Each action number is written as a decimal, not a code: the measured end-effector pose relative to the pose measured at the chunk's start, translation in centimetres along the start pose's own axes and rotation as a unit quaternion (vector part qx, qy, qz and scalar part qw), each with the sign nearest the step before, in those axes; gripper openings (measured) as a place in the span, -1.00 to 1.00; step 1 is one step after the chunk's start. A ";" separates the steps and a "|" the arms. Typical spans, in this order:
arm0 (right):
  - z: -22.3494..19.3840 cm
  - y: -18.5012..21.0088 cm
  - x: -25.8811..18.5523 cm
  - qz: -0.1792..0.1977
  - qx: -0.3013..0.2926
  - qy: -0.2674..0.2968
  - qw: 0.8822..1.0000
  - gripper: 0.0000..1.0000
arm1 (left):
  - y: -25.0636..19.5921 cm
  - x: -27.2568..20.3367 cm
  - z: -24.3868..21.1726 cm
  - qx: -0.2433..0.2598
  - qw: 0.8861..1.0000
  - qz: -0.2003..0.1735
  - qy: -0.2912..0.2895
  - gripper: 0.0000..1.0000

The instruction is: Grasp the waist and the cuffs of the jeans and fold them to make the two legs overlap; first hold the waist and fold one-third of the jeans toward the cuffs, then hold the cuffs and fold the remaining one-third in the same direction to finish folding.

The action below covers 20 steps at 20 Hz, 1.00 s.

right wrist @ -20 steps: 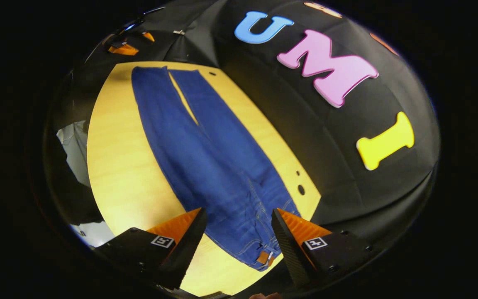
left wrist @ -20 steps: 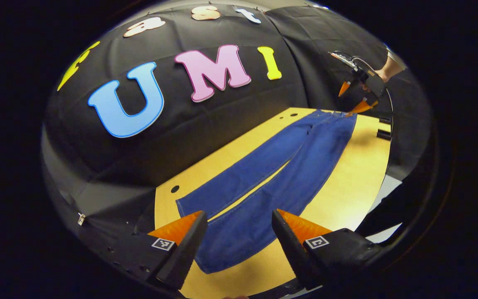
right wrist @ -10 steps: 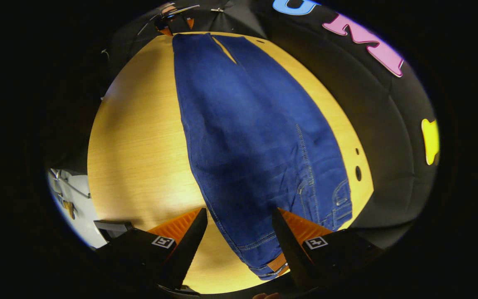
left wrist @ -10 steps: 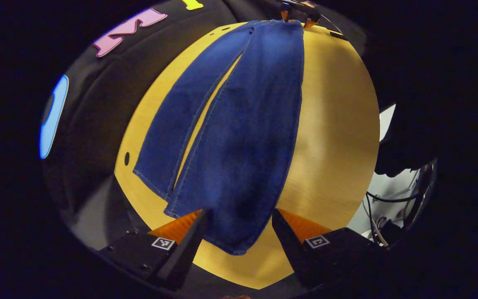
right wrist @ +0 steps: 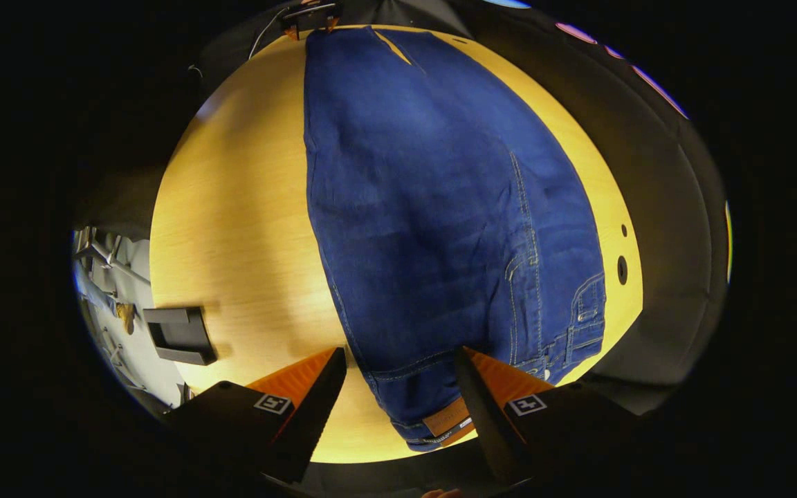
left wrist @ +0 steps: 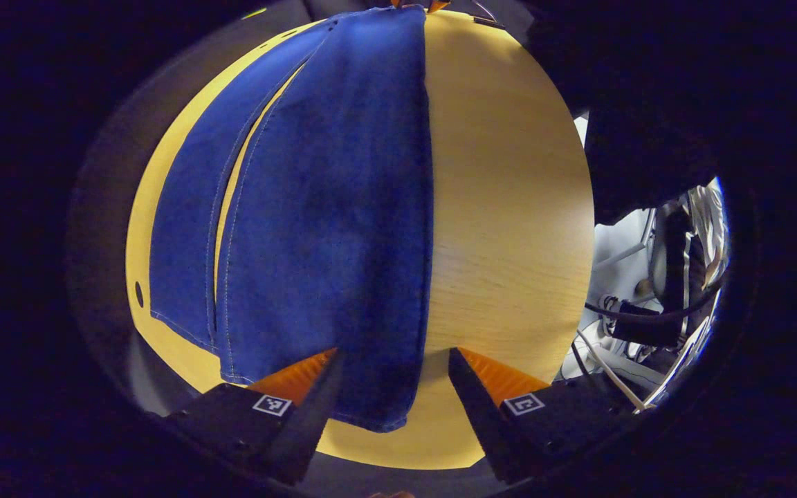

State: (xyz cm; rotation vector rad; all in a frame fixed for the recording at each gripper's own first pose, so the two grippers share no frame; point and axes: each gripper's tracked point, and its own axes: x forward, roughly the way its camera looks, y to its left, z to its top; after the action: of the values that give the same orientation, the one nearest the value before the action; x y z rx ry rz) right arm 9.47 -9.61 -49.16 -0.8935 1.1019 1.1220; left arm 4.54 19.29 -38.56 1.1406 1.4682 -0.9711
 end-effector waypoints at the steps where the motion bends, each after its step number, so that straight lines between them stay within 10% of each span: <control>1: 0.2 -0.1 0.4 0.012 0.025 0.009 1.000 0.92 | -0.1 0.2 -0.2 -0.014 1.000 -0.011 0.008 0.92; 8: 0.5 -0.5 0.8 0.032 0.118 0.046 0.991 0.83 | 0.2 0.4 -0.1 -0.023 0.999 -0.027 0.002 0.95; 9: 0.6 -1.7 1.1 0.012 0.134 0.048 0.990 0.51 | 0.7 0.8 0.1 -0.034 0.999 -0.022 -0.003 0.91; 11: 0.6 -2.6 1.1 0.011 0.183 0.051 0.982 -0.59 | 2.8 0.9 0.2 -0.059 0.998 0.004 -0.006 -0.28; 12: 0.8 -2.5 1.1 0.019 0.211 0.048 0.976 -0.59 | 2.8 1.2 -0.2 -0.073 0.997 -0.004 0.000 -0.88; 14: 1.5 -3.1 0.1 0.021 0.243 0.037 0.969 -0.90 | 3.2 0.1 -0.1 -0.100 0.994 -0.030 0.013 -0.88; 20: 4.0 -8.5 -3.3 -0.021 0.360 -0.043 0.932 -0.91 | 8.6 -5.9 1.8 -0.197 0.977 -0.060 -0.059 -0.88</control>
State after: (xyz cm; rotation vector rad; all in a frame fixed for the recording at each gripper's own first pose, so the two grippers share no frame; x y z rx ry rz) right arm 18.36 -8.48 -44.92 -0.2810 1.2832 0.6247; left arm 13.69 18.55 -33.23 0.7036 1.5603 -0.7681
